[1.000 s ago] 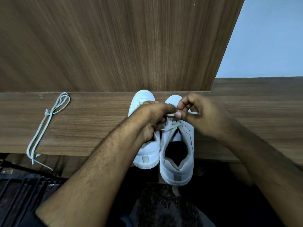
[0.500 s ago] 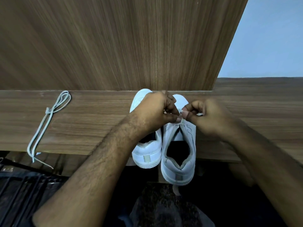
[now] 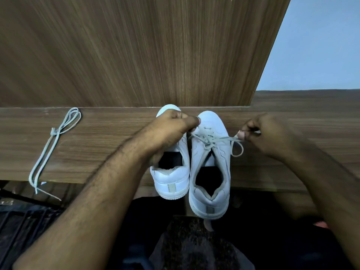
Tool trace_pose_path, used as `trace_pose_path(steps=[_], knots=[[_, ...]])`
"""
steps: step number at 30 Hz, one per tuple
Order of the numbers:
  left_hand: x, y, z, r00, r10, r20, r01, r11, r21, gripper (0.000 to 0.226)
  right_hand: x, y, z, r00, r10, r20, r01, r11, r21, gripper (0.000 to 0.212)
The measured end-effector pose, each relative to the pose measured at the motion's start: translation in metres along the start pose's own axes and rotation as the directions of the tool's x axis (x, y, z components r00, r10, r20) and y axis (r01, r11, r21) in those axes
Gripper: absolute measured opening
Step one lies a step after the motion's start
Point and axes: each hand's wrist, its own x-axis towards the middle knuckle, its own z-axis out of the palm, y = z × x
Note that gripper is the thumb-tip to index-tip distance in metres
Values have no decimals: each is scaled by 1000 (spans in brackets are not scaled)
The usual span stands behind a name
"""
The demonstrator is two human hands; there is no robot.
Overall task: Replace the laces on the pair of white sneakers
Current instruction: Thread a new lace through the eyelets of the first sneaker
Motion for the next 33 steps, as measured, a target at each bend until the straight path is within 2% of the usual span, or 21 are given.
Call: trace_pose_path(steps=[4, 6, 7, 8, 10, 12, 13, 14, 15, 16, 18, 20, 23, 25, 29, 33], knots=[[-1, 3, 2, 1000, -20, -16, 16, 982, -186, 16, 6, 7, 2, 998, 46, -35, -47, 998, -38, 37], [-2, 4, 2, 1000, -9, -7, 7, 975, -222, 17, 4, 4, 4, 1000, -7, 7, 6, 996, 88, 43], [-1, 3, 2, 1000, -2, -10, 0, 977, -215, 21, 1, -1, 4, 1000, -16, 25, 10, 973, 230, 47], [-1, 3, 3, 1000, 11, -12, -13, 978, -207, 22, -2, -6, 1, 999, -12, 49, -10, 909, 418, 51], [-2, 3, 2, 999, 40, -10, -41, 986, -164, 21, -7, -19, -7, 996, -12, 92, -61, 663, 746, 55], [-2, 3, 0, 999, 54, 11, -52, 990, -129, 28, -10, -27, -14, 992, -38, 120, -90, 446, 890, 59], [-2, 3, 0, 998, 62, 28, -58, 991, -121, 28, -10, -28, -16, 989, -38, 140, -112, 412, 904, 61], [-3, 3, 0, 997, 71, 41, -66, 991, -121, 25, -11, -28, -17, 984, -21, 176, -150, 435, 888, 65], [-4, 4, 1, 995, 79, 54, -72, 990, -125, 19, -10, -25, -15, 975, 9, 224, -198, 505, 840, 68], [-5, 4, 1, 995, 75, 62, -67, 990, -127, 15, -10, -21, -12, 959, 46, 281, -250, 608, 753, 71], [-4, 1, 2, 996, 45, 83, -38, 996, -82, 26, -9, -10, -3, 910, 92, 404, -281, 853, 440, 69], [-4, -2, 3, 990, 19, 139, -24, 999, 31, 40, -7, -1, 7, 869, 73, 489, -149, 982, 119, 52], [-4, -4, 6, 976, -25, 218, -31, 968, 250, 36, -4, 3, 15, 888, -28, 459, 89, 990, -112, 36], [-3, -6, 9, 972, -39, 231, -36, 950, 311, 37, -3, -2, 14, 901, -55, 429, 131, 980, -149, 37], [-3, -6, 8, 979, -20, 201, -48, 944, 326, 34, -4, -6, 12, 924, -62, 378, 76, 997, -23, 51], [-3, -6, 5, 968, -3, 250, -99, 914, 394, 18, -2, -12, 16, 943, -159, 291, 104, 975, 197, 25]])
